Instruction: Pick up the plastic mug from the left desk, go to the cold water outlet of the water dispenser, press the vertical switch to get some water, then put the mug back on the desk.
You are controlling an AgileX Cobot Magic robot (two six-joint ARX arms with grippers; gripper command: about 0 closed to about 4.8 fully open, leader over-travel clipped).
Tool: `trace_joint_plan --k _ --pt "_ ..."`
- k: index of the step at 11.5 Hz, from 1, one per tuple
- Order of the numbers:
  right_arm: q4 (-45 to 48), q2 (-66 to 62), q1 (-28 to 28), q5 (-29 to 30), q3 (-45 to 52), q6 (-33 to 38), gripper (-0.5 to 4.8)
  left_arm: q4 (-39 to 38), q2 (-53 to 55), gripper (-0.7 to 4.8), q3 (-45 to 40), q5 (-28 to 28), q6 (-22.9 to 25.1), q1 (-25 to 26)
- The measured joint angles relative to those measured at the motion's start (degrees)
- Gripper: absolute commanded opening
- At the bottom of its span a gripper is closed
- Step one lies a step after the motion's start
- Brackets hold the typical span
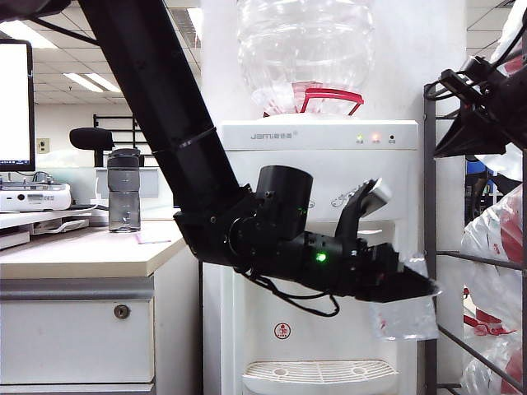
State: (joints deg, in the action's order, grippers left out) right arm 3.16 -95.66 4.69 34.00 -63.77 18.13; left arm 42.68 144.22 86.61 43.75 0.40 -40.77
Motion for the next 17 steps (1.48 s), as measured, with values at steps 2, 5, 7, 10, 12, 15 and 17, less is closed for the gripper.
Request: trace_joint_plan --k 2,5,7,10,12,15,17 --pt "0.0 0.0 0.2 0.0 0.0 0.0 -0.06 0.0 -0.6 -0.06 0.0 0.7 0.0 -0.2" --pt "0.5 0.0 0.2 0.0 0.0 -0.2 -0.06 0.4 -1.9 -0.06 0.0 0.8 0.0 -0.4" --pt "0.7 0.0 0.2 0.0 0.0 -0.2 -0.06 0.4 -2.4 -0.06 0.0 0.8 0.0 -0.4" --pt "1.1 0.0 0.2 0.0 0.0 -0.2 -0.06 0.4 -3.4 -0.06 0.0 1.4 0.2 -0.4" --pt "2.1 0.0 0.3 0.0 0.0 -0.2 -0.06 0.5 -4.0 -0.06 0.0 2.0 0.3 -0.4" --pt "2.5 0.7 0.3 -0.3 0.0 -0.1 -0.06 0.4 -4.8 -0.06 0.0 2.4 1.3 -0.5" --pt "3.0 1.2 0.8 -0.6 -0.3 -0.1 -0.06 0.4 -5.4 -0.06 0.0 3.4 1.3 -0.7"
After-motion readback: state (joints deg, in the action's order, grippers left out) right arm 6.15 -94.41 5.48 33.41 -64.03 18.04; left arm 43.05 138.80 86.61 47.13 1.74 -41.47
